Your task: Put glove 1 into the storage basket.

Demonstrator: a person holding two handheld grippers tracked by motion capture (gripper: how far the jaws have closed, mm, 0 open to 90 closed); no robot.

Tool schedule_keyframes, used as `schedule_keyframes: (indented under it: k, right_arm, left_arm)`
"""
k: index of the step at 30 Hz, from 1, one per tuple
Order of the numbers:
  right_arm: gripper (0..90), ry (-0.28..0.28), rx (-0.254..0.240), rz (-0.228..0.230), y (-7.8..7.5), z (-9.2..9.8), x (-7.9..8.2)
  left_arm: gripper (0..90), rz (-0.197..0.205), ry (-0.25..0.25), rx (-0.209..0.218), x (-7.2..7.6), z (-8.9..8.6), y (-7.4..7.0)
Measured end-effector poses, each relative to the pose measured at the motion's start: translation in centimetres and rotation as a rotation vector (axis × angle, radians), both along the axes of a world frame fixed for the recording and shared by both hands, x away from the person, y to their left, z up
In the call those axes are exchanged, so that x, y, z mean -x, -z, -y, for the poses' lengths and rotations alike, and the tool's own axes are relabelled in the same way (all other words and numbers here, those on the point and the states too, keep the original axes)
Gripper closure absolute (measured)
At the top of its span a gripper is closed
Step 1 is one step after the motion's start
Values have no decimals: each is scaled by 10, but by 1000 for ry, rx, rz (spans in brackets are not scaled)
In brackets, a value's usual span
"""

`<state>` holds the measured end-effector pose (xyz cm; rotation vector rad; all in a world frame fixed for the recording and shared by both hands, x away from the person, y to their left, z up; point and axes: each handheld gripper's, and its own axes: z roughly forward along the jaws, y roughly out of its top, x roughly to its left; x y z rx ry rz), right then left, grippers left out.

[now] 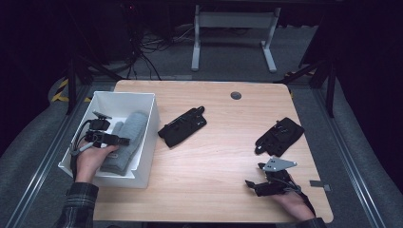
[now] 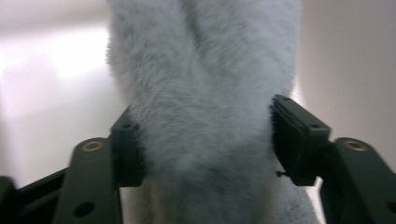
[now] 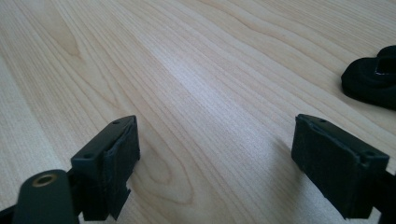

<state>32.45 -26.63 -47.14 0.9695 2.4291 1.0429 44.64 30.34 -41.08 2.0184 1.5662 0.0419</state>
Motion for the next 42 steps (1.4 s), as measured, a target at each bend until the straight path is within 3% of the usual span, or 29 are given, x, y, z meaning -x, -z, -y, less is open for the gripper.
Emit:
schedule_keyframes:
  k: [2,5,13,15,17,22,30,37,39,42]
  right_arm:
    - [159,0,0,0,0,0,0]
    - [159,1,0,0,0,0,0]
    - [159,1,0,0,0,0,0]
    - [159,1,0,0,0,0,0]
    - [159,1,0,0,0,0,0]
    - [159,1,0,1,0,0,0]
    - [159,1,0,0,0,0,0]
    - [159,1,0,1,0,0,0]
    - [159,1,0,0,0,0,0]
    - [159,1,0,0,0,0,0]
  left_arm:
    - [311,13,-5,-3,1,0,-4]
    - [281,77,0,1,7,2,-24]
    - [272,186,77,25,18,23,-65]
    - [272,198,88,28,19,28,-69]
    - [273,225,137,47,24,42,-80]
    - [278,266,207,77,28,71,-92]
    - [307,289,298,96,25,113,-98]
    - [366,298,359,109,22,149,-93]
    - [417,299,371,115,21,153,-92]
    - [513,308,402,85,21,171,-87]
